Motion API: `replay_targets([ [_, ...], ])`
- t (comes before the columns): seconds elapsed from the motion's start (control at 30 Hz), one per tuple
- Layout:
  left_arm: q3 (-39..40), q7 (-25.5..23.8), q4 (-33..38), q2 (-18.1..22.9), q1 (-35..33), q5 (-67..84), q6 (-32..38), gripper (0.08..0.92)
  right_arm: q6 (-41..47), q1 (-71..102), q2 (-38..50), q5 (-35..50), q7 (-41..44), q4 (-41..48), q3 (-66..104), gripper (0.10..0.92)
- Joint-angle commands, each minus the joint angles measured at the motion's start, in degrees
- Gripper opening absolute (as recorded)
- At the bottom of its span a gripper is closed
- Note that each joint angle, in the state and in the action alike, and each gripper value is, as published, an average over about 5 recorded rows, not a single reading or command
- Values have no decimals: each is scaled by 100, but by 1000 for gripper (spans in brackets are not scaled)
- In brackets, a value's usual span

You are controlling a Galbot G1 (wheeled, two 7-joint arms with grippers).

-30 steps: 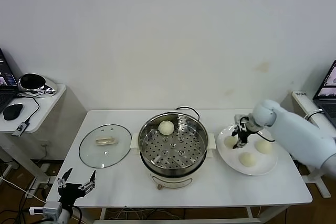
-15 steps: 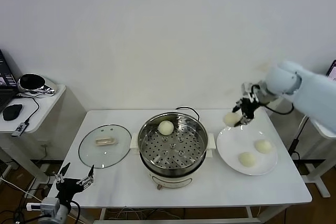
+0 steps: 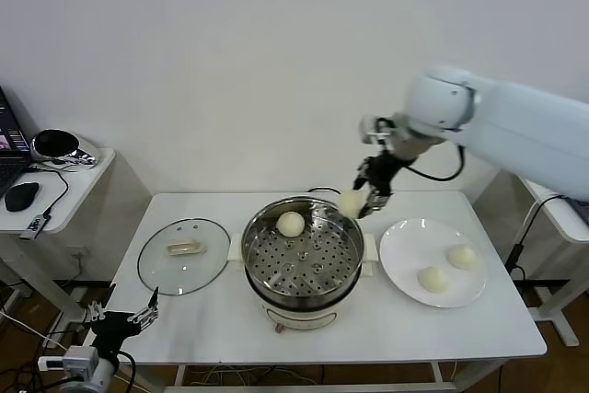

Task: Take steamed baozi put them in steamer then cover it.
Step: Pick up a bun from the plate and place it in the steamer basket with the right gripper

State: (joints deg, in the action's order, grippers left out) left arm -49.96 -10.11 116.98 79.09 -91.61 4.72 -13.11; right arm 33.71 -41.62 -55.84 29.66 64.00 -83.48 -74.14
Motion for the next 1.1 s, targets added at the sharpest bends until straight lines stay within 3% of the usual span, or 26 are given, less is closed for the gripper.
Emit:
replay_targets([
  [0.03, -76, 14, 106, 40, -1, 116, -48, 823, 329, 603, -1457, 169, -82, 743, -121, 572],
  [0.57, -61, 27, 22, 99, 106, 277, -105, 823, 225, 1500, -2672, -291, -197, 2019, 8, 568],
  [1.1, -4, 25, 33, 129, 121, 306, -138, 823, 168, 1673, -2947, -522, -196, 2305, 173, 575],
])
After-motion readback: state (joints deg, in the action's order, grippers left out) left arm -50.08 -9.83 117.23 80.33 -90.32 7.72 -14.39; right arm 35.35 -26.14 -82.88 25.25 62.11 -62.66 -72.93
